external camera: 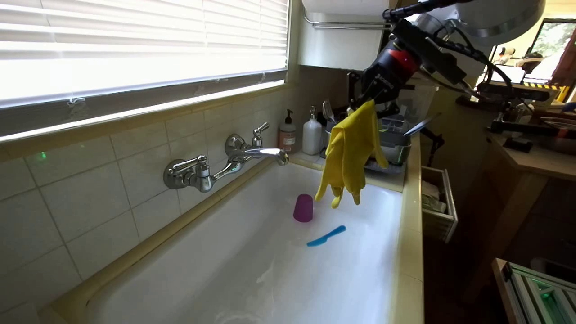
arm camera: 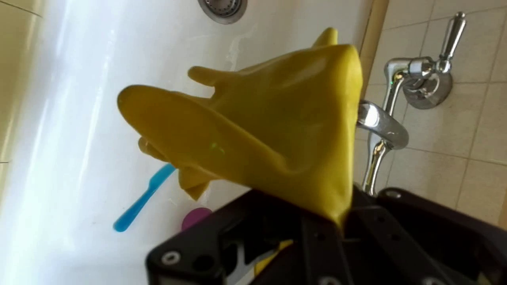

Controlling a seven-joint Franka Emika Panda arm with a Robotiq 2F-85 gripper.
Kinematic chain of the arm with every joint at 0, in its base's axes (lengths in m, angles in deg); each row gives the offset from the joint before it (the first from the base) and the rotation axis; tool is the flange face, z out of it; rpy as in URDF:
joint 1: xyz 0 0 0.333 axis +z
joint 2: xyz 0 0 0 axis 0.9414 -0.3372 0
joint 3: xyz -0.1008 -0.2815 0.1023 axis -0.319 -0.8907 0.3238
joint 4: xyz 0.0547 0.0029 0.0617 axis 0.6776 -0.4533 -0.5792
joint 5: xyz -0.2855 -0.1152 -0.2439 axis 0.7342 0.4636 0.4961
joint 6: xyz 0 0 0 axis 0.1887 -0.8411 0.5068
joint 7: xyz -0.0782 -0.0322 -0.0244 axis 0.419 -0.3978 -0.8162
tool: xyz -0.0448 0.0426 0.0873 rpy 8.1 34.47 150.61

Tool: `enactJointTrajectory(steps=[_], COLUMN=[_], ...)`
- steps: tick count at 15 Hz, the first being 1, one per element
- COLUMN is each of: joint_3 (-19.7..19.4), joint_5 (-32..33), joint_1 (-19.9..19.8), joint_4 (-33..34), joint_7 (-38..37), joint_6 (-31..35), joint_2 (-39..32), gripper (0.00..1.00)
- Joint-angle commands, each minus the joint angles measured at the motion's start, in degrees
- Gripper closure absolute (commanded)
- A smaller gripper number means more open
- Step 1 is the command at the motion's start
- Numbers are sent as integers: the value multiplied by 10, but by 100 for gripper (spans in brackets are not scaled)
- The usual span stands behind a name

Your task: Take the gloves off the tap

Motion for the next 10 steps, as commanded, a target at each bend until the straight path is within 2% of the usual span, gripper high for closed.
enactJointTrajectory(steps=[1,10], joint_3=[-5,-27], joint_5=[40,100], joint_1=[-5,-18], joint_4=[-25,-17], joint_7=[11,111], joint_6=[-62,-209], joint_2=[39,54], gripper=[99,99])
